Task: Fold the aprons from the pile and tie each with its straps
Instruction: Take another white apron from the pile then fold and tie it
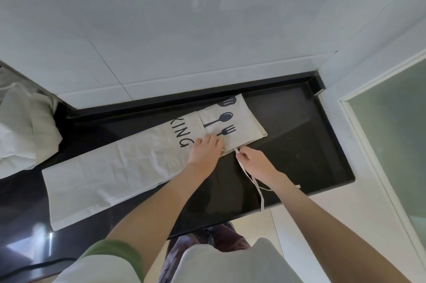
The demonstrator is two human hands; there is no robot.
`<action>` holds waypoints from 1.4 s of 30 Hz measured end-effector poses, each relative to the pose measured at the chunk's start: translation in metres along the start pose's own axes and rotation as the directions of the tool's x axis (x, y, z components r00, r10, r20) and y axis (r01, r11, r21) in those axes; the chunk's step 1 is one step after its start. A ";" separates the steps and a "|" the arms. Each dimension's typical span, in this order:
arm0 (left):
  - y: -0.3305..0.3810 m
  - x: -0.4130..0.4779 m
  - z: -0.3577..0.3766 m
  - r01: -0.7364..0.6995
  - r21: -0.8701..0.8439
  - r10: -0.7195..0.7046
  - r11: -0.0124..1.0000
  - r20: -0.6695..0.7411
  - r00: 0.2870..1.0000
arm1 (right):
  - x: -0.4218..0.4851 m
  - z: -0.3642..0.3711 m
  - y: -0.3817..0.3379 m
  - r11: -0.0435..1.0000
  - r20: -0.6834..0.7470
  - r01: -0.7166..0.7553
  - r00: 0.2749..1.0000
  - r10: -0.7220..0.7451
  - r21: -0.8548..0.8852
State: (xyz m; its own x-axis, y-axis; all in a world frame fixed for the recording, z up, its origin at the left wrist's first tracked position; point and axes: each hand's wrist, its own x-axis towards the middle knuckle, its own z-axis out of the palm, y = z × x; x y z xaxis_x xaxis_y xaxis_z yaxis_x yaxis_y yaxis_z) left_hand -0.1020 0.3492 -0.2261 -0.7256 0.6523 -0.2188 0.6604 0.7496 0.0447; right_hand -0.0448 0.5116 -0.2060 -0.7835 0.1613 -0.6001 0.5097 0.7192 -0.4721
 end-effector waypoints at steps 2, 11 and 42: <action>0.003 0.003 -0.002 -0.004 -0.009 0.003 1.000 -0.012 1.000 | -0.002 -0.002 -0.003 0.998 0.043 -0.013 0.999 0.016 -0.058; 0.006 0.011 0.005 -0.151 -0.063 0.132 0.987 -0.241 0.962 | 0.019 -0.030 0.003 0.992 -0.635 0.116 0.764 -0.118 -0.044; -0.013 0.012 0.017 -0.203 -0.199 0.143 0.959 -0.279 0.950 | 0.033 -0.015 0.004 0.637 0.045 0.481 0.817 -0.575 -0.602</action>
State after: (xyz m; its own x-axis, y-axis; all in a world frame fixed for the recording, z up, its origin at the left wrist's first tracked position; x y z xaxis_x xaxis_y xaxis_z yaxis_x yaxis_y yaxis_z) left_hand -0.1162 0.3449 -0.2461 -0.6482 0.7582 0.0705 0.7421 0.6082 0.2816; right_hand -0.0741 0.5299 -0.2177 -0.9171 -0.3120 -0.2480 -0.2664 0.9427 -0.2007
